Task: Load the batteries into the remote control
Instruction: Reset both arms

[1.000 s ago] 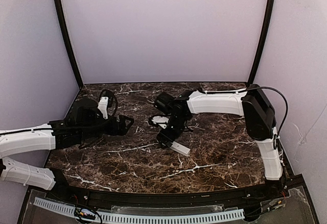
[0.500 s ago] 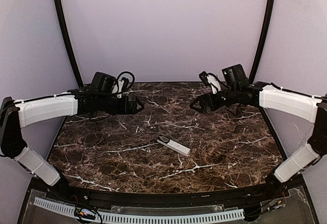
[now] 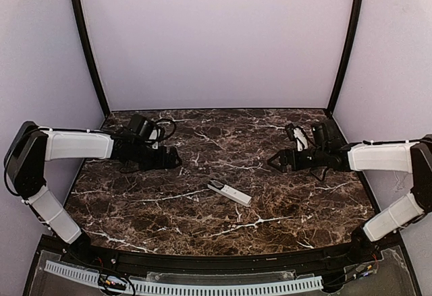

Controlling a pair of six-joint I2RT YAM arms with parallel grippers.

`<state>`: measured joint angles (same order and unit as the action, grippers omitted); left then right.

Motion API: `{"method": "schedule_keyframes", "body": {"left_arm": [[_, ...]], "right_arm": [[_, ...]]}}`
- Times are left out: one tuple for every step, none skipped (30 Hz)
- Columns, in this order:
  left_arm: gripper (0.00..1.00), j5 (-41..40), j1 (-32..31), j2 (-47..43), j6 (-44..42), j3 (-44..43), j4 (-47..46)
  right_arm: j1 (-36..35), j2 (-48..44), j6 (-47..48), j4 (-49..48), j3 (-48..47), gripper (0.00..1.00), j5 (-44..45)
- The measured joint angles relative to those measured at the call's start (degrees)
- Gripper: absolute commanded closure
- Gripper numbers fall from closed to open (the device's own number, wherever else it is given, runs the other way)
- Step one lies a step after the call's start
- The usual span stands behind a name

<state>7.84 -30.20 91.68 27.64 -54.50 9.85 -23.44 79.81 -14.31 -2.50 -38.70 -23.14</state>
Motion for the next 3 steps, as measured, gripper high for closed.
{"method": "schedule_keyframes", "body": {"left_arm": [[0.02, -0.26, 0.0, 0.0, -0.02, 0.46, -0.15], [0.01, -0.52, -0.02, 0.0, -0.09, 0.85, -0.46], [0.01, -0.87, -0.02, 0.0, -0.2, 1.18, -0.87]], "right_arm": [[0.0, 0.17, -0.04, -0.35, 0.11, 0.01, -0.04], [0.0, 0.24, -0.11, -0.72, 0.13, 0.01, -0.11], [0.0, 0.24, -0.2, -1.11, 0.13, 0.01, -0.2]]}}
